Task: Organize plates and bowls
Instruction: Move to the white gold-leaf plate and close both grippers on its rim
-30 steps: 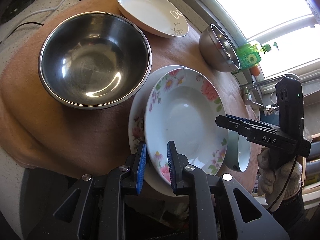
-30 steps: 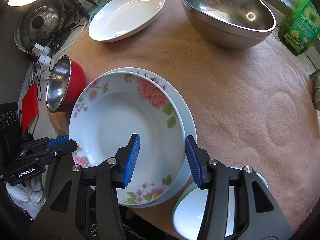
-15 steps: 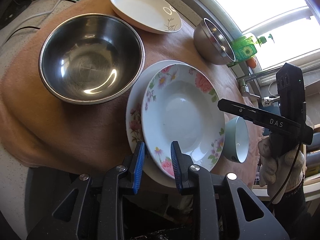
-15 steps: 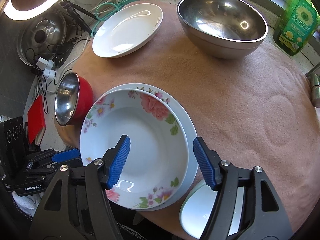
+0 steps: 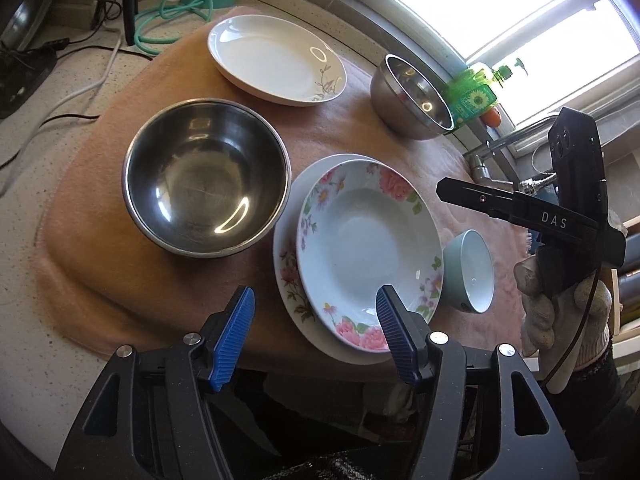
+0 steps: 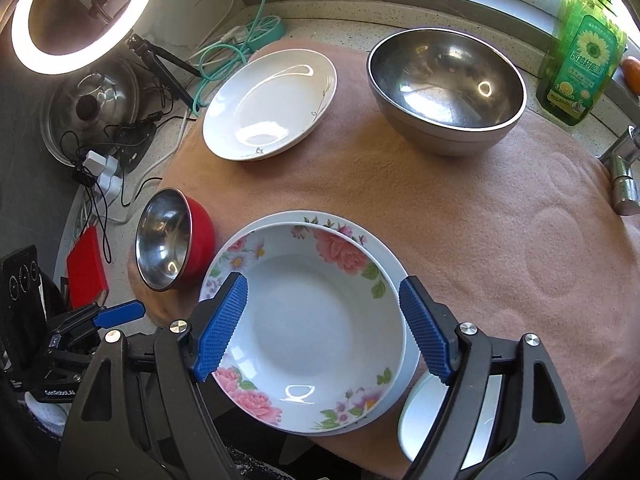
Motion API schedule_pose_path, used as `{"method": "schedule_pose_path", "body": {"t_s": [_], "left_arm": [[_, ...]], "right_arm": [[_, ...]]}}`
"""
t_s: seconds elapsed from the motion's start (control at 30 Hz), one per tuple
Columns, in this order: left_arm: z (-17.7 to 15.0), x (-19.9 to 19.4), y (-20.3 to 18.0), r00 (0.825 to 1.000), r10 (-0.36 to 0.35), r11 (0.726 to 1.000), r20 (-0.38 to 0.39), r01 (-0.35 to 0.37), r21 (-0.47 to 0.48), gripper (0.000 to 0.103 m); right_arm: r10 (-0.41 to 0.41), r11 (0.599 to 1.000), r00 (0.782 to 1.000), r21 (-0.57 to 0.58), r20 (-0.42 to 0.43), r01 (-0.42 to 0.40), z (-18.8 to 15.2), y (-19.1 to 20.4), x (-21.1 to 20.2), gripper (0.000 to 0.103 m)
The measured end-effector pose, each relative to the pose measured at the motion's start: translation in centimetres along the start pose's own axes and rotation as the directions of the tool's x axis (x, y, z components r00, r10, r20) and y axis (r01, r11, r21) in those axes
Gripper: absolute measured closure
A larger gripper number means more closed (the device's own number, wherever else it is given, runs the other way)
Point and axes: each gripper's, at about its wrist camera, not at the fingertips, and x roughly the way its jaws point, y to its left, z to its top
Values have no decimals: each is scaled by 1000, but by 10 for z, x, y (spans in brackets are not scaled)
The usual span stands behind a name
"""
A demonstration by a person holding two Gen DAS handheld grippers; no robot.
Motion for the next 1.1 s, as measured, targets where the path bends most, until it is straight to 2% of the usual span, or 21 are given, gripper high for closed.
{"method": "schedule_pose_path", "body": {"t_s": [0.07, 0.1, 0.13, 0.33, 0.63, 0.93, 1.1], "left_arm": [[6, -6, 4, 1000, 21, 1000, 15, -22, 14, 36], [10, -9, 8, 999, 36, 999, 24, -37, 19, 29], [14, -12, 11, 998, 50, 998, 35, -51, 22, 27], [48, -30, 42, 988, 112, 994, 104, -113, 4, 27], [108, -34, 74, 979, 125, 990, 161, -133, 39, 27], [161, -12, 82, 984, 105, 984, 145, -123, 125, 27], [184, 9, 84, 989, 97, 979, 111, -115, 168, 27]], "right_arm": [[5, 1000, 1000, 12, 13, -5, 3, 4, -1, 18], [5, 1000, 1000, 17, 22, -5, 4, 5, -2, 18], [6, 1000, 1000, 25, 29, -7, 5, 7, -3, 18], [25, 996, 998, 84, 63, -31, 13, 12, -4, 18], [39, 976, 992, 207, 124, -64, 29, 5, 3, 18], [51, 950, 989, 300, 140, -91, 46, -3, 24, 18], [54, 935, 988, 340, 148, -102, 57, -6, 38, 18]]}}
